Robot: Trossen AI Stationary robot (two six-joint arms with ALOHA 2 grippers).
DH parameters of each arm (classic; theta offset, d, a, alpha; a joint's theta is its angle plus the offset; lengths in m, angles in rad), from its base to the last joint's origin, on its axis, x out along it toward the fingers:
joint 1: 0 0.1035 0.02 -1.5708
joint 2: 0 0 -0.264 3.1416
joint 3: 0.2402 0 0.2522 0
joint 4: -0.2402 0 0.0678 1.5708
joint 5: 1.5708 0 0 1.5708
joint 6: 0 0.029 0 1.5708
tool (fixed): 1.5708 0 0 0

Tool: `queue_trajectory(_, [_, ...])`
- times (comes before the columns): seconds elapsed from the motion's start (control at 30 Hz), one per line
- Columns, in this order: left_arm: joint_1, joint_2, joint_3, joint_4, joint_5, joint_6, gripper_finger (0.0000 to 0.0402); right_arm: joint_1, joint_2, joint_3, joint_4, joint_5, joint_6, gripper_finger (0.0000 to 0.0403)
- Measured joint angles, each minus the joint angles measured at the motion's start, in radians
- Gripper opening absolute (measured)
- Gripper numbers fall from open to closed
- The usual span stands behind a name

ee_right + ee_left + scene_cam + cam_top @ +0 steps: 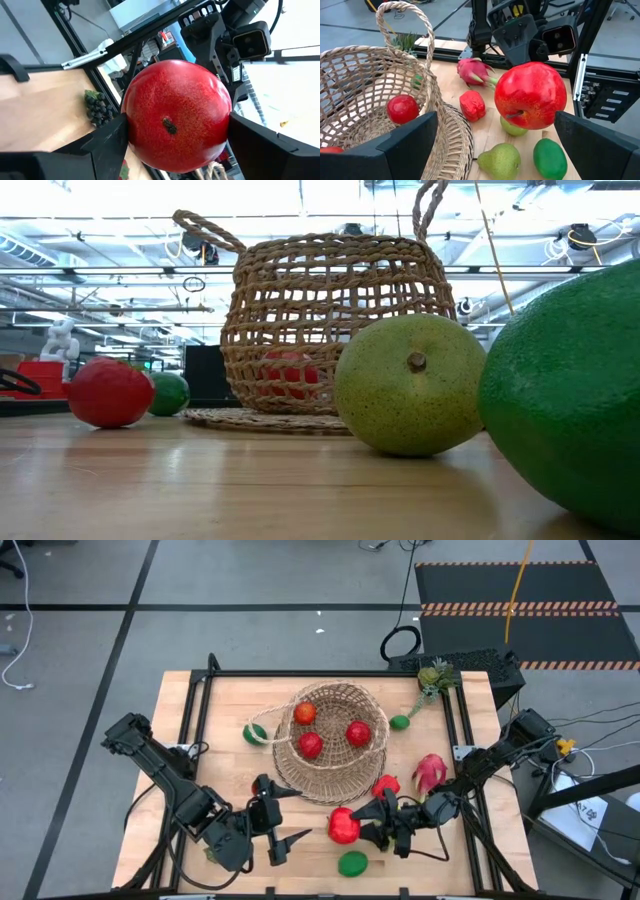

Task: Build produce basket
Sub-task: Put the red apple into the basket

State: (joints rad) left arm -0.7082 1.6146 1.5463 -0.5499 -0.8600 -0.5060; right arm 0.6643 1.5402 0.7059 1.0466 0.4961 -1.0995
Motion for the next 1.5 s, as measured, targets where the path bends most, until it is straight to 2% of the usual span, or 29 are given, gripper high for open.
queue_trajectory(0.87, [0.0,0.0,0.0,0.0,0.002,0.001,0.0399,0.0,0.0,0.0,0.008,0.002,0.51,0.03])
queue_trajectory(0.93, [0.0,0.0,0.0,0.0,0.002,0.001,0.0399,-0.002,0.0,0.001,0.058,0.046,0.62,0.03])
queue_trajectory(1.03, [0.0,0.0,0.0,0.0,0.002,0.001,0.0399,-0.011,-0.017,0.019,0.063,0.202,0.776,0.03])
queue_trajectory(1.13, [0.0,0.0,0.0,0.0,0.002,-0.001,0.0399,-0.017,-0.048,0.082,-0.099,0.289,0.849,0.03])
queue_trajectory(1.23, [0.0,0.0,-0.001,0.0,0.002,0.001,0.0399,-0.037,-0.066,0.224,-0.411,0.342,0.96,0.03])
queue_trajectory(1.4, [0.0,0.0,-0.001,0.0,0.002,0.004,0.0399,-0.124,-0.068,0.519,-0.98,0.317,1.196,0.03])
queue_trajectory(1.5, [-0.001,0.0,-0.001,0.0,0.002,0.004,0.0399,-0.19,-0.069,0.63,-1.181,0.277,1.307,0.03])
